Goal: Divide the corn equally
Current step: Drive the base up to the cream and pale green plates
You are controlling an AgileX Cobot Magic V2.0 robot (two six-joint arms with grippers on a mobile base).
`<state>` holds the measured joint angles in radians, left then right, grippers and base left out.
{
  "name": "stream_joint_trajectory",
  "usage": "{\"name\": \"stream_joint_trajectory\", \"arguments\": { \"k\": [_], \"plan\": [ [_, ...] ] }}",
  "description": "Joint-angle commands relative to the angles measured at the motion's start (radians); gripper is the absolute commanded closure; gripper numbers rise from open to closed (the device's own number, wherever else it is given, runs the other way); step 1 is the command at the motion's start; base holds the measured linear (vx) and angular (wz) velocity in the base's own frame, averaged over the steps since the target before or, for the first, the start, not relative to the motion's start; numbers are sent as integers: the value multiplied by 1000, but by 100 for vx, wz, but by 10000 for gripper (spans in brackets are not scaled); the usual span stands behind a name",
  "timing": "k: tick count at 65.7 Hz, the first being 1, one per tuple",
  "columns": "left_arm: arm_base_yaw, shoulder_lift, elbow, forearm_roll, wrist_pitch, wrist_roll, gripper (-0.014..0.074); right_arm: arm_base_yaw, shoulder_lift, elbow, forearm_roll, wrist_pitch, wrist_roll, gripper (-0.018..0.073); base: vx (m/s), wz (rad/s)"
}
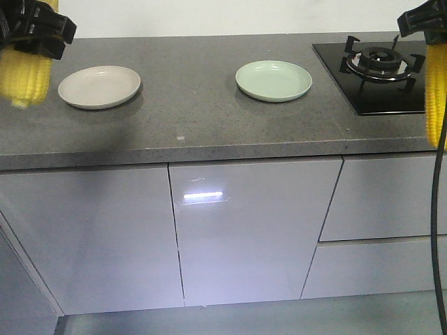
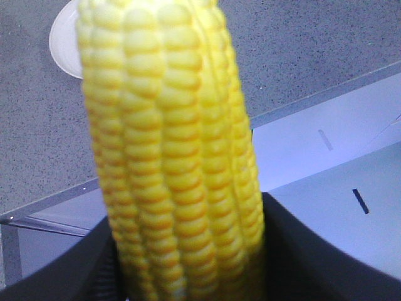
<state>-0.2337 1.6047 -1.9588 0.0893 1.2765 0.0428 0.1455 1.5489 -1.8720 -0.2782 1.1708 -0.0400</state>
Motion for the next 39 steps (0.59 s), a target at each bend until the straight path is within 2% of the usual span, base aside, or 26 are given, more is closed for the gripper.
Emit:
{"name": "stream_joint_trajectory", "arguments": {
  "k": [1,39],
  "plan": [
    [-2,-37,-29,4,-45,-11,377,-4,-40,-29,-25,-60,2,337,5,-1],
    [-2,-37,-29,4,-45,-11,377,-4,-40,-29,-25,-60,2,337,10,-2]
  ]
}}
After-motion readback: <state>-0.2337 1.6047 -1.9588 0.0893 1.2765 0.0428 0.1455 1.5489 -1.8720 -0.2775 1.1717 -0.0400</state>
